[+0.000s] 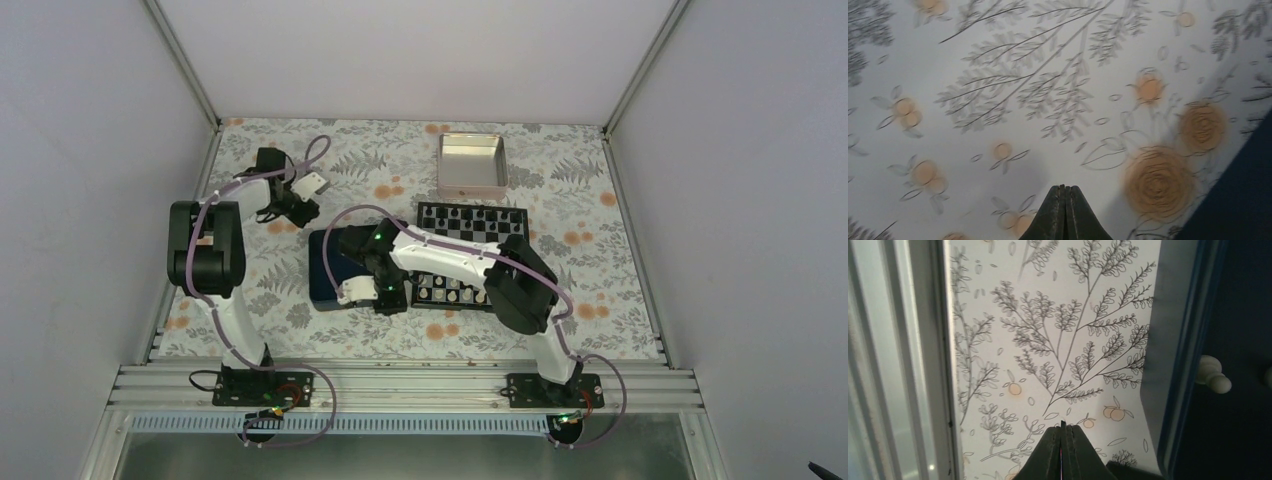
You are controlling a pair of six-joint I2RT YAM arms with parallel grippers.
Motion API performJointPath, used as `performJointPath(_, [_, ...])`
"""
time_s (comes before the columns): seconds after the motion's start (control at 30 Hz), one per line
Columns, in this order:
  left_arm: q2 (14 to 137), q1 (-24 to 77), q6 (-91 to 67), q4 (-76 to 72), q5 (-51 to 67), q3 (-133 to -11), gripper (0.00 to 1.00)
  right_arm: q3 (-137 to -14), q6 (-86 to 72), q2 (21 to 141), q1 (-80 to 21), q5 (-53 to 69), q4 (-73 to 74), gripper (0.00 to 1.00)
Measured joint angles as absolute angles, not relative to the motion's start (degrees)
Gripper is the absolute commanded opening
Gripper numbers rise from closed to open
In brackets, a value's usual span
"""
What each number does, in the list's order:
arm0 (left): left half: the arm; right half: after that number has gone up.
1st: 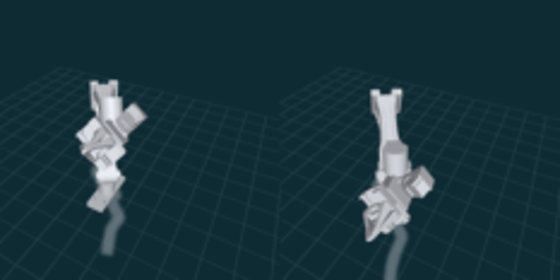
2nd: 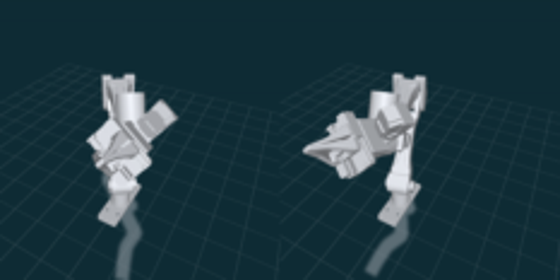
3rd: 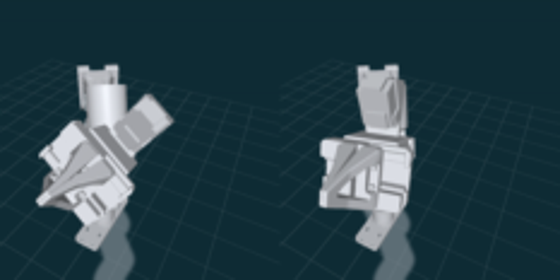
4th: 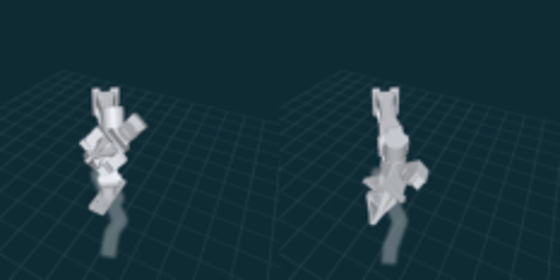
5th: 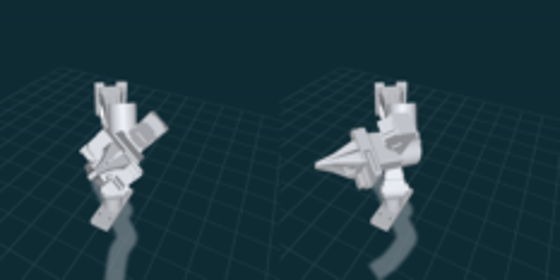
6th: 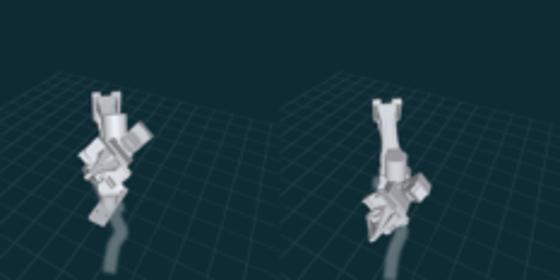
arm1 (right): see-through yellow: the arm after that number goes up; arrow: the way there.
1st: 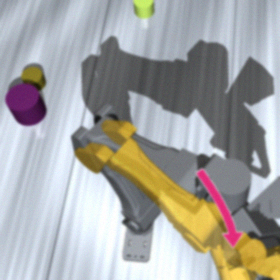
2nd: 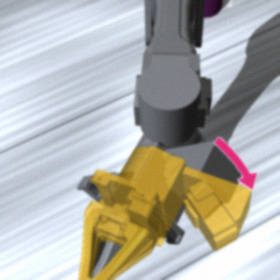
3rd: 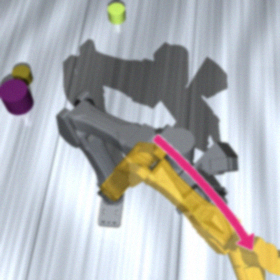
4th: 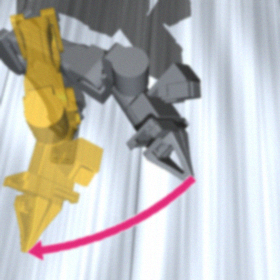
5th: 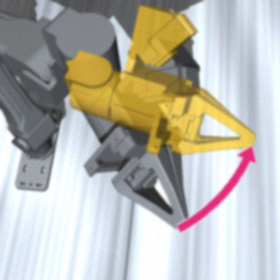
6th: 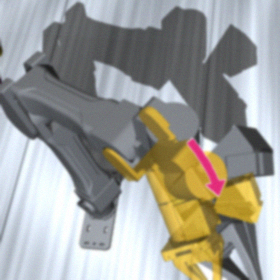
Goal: Set up the chess pieces on the board
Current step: Adjust the storage box at the center of the board.
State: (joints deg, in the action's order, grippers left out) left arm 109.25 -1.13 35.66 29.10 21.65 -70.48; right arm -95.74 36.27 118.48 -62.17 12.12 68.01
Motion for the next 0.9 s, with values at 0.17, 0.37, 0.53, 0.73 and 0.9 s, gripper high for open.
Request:
performJointPath(0.17, [108.4, 0.2, 37.5, 30.1, 23.6, -68.5, 0.02, -95.7, 35.6, 120.7, -61.7, 9.5, 66.3, 0.04])
performJointPath(0.37, [104.3, 0.1, 39.8, 32.0, 24.3, -61.7, 0.02, -96.3, 35.0, 121.0, -60.1, 5.7, 64.3, 0.04])
performJointPath(0.53, [98.8, -0.1, 40.7, 32.4, 24.7, -56.3, 0.02, -97.6, 34.9, 121.0, -57.5, 3.8, 63.3, 0.04])
performJointPath(0.73, [94.3, -0.3, 42.3, 33.1, 25.1, -53.3, 0.02, -98.0, 35.4, 121.0, -54.5, 2.2, 62.5, 0.04])
performJointPath(0.9, [92.2, -0.5, 43.8, 34.2, 25.4, -51.3, 0.02, -99.1, 35.8, 121.0, -53.7, 1.7, 63.2, 0.05])
